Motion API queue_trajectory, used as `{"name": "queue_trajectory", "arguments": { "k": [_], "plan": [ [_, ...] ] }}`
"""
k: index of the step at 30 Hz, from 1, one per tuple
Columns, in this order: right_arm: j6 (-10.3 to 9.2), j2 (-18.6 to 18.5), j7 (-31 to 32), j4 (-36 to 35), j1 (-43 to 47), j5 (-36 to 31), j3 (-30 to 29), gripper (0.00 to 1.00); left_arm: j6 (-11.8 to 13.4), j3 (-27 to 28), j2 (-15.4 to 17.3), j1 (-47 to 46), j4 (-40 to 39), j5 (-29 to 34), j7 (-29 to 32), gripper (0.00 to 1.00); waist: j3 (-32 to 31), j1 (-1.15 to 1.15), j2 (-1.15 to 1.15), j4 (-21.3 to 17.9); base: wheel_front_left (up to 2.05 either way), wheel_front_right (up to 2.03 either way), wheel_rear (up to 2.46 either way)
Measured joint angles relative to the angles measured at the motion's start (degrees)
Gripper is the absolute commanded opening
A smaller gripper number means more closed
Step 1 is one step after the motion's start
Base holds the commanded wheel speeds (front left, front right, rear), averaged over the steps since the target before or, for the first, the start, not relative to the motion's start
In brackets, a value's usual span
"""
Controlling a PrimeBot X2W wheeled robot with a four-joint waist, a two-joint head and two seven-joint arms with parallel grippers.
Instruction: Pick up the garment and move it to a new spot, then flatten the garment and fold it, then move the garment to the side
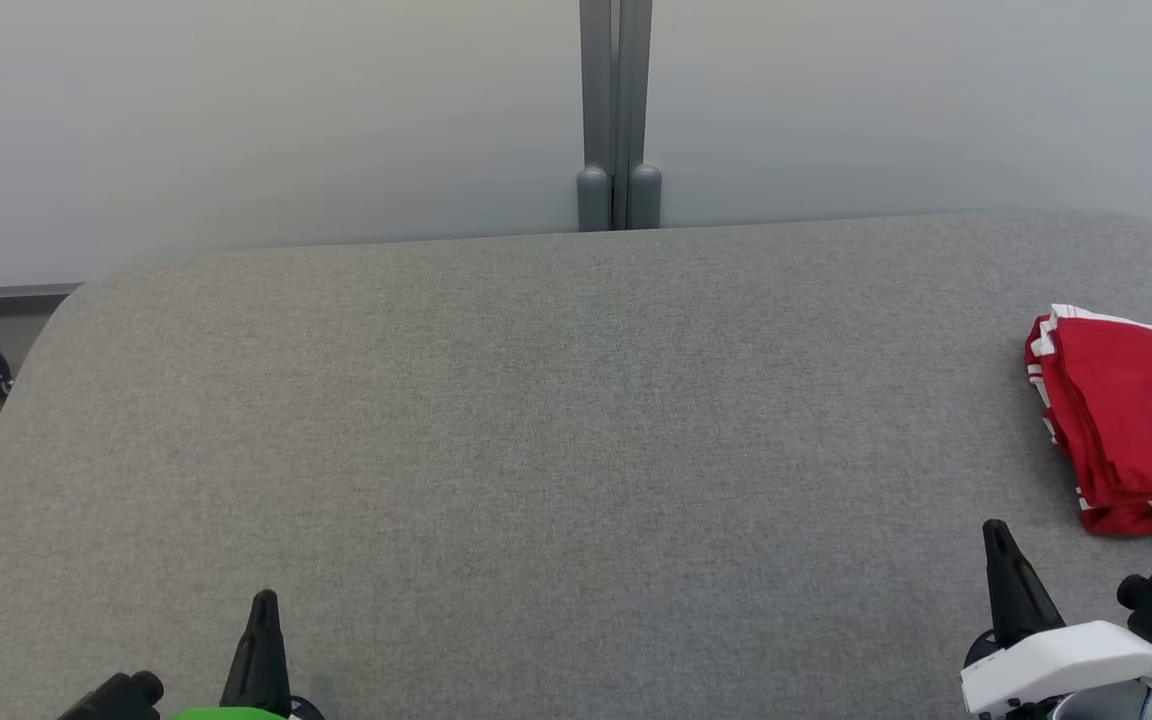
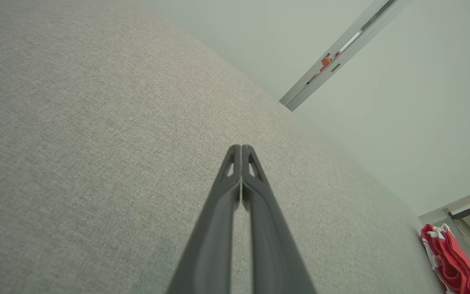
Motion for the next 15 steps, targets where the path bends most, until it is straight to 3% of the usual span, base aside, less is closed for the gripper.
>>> {"name": "queue_trajectory", "arguments": {
  "k": [15],
  "plan": [
    [-0.01,0.42,3.03,0.26,-2.20,12.77,-0.75,0.00,-0.64,1.70,0.08,-2.52,0.19,-10.83,3.03,0.00,0.48,0.00,0.00,-0.45,0.00,0.00,0.00]
  ]
}}
